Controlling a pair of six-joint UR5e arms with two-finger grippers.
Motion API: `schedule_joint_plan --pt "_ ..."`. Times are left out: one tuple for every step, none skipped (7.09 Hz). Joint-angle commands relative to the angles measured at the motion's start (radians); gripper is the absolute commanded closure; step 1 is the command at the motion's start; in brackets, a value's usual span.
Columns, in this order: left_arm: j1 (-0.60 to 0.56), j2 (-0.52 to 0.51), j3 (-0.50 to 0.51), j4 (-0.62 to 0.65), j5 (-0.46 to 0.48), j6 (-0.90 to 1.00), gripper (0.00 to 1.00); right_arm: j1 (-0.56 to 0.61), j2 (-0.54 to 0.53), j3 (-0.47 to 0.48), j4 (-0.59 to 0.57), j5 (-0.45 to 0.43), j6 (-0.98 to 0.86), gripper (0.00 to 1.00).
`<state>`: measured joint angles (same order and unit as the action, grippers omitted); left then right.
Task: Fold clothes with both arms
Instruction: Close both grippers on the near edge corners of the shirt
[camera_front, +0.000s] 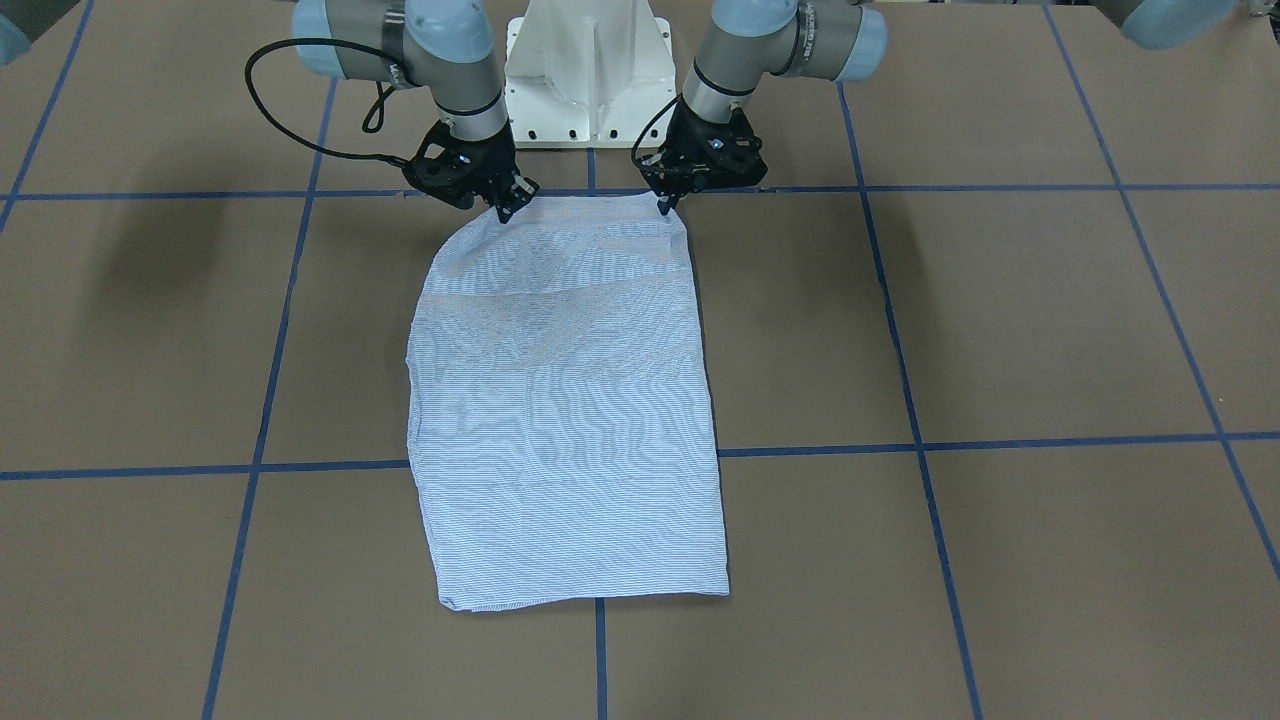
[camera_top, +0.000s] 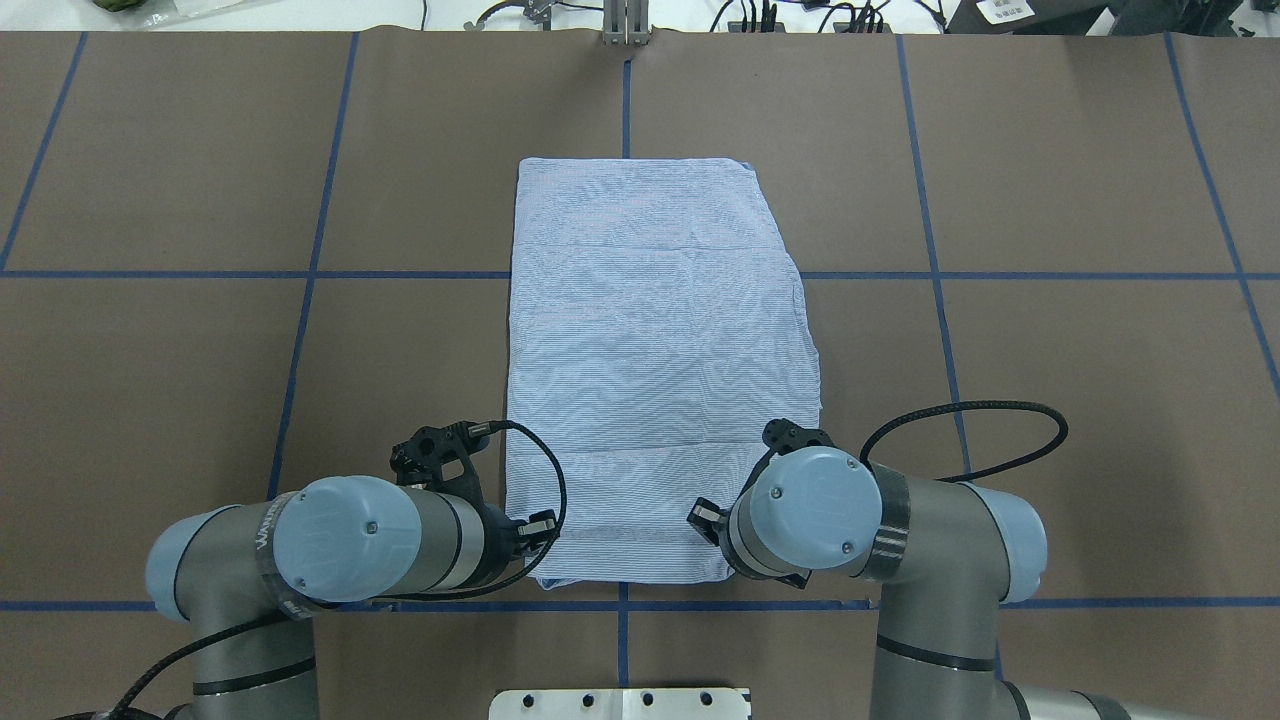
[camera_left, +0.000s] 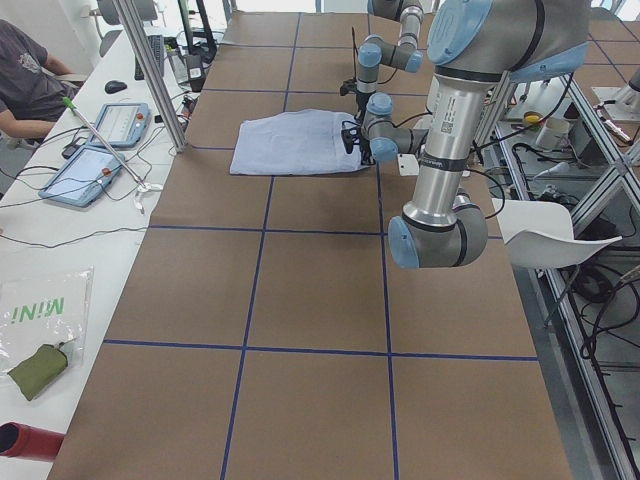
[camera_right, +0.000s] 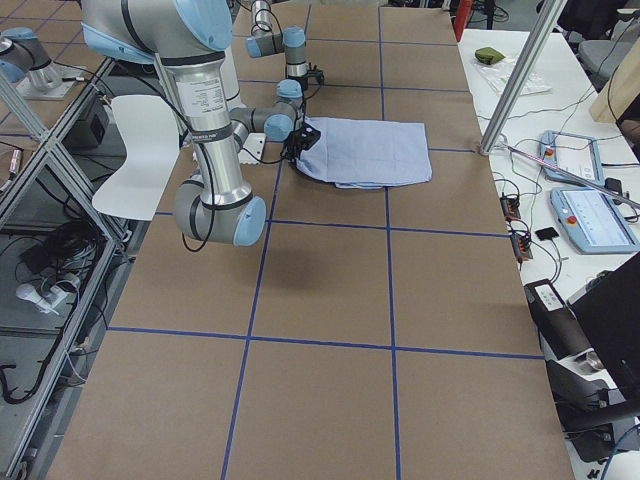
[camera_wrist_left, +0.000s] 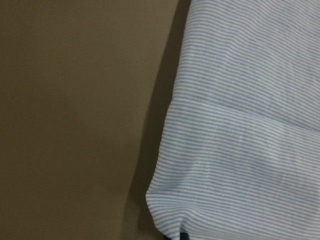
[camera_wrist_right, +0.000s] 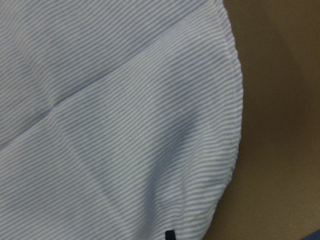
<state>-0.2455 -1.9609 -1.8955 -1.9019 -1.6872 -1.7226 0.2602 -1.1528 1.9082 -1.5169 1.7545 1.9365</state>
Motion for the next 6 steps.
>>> schedule_joint_plan --pt "0.0 -0.009 -0.02 0.001 -0.002 0.002 1.0 0.004 -0.005 0.049 -0.006 0.003 -0.001 1.0" --pt "-0.001 -0.006 -0.045 0.003 -0.009 0.003 1.0 0.007 -0.007 0.055 -0.006 0.006 -0.002 1.0" --pt "-0.004 0.005 -0.077 0.004 -0.046 0.005 1.0 0.007 -0.019 0.08 -0.006 0.013 -0.005 1.0" --pt "-0.006 0.007 -0.126 0.05 -0.055 0.006 1.0 0.007 -0.036 0.119 -0.006 0.031 -0.005 1.0" --pt "-0.006 0.008 -0.196 0.12 -0.087 0.011 1.0 0.008 -0.047 0.162 -0.006 0.046 -0.007 1.0" --pt "-0.003 0.004 -0.262 0.179 -0.121 0.011 1.0 0.008 -0.045 0.205 -0.005 0.104 -0.007 1.0"
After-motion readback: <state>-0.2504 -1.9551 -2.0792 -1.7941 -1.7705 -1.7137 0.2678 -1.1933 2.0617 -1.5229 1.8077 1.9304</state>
